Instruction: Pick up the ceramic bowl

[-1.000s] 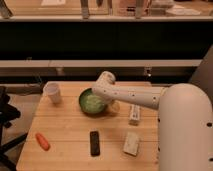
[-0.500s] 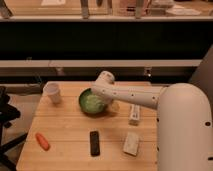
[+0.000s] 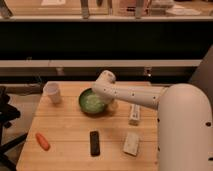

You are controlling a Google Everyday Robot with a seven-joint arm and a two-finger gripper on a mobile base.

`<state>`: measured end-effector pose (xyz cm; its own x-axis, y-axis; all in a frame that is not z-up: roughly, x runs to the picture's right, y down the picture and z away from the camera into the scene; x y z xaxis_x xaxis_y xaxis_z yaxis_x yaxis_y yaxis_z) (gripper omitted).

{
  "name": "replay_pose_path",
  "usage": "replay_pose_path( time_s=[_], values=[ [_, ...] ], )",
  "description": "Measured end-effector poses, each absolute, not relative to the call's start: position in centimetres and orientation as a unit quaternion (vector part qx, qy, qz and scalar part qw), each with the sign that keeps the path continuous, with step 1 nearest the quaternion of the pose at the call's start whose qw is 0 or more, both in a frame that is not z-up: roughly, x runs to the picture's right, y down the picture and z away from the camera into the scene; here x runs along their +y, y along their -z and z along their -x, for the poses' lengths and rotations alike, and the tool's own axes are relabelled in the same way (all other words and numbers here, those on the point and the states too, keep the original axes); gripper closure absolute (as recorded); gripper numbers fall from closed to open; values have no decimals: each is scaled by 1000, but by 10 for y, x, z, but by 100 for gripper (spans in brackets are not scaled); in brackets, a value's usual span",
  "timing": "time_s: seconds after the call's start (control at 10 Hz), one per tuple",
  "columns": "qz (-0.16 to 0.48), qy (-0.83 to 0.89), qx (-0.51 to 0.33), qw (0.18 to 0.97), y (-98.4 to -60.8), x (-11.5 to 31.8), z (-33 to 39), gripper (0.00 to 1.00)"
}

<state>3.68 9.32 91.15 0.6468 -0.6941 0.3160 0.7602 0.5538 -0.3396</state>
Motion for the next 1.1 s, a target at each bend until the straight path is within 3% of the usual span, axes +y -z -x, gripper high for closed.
replay_pose_path(
  time_s=[0.6,1.1],
  values=[
    [220,424,-72,876,-901,82,-28,99],
    [214,437,-72,871,-890,74,-29,100]
  ],
)
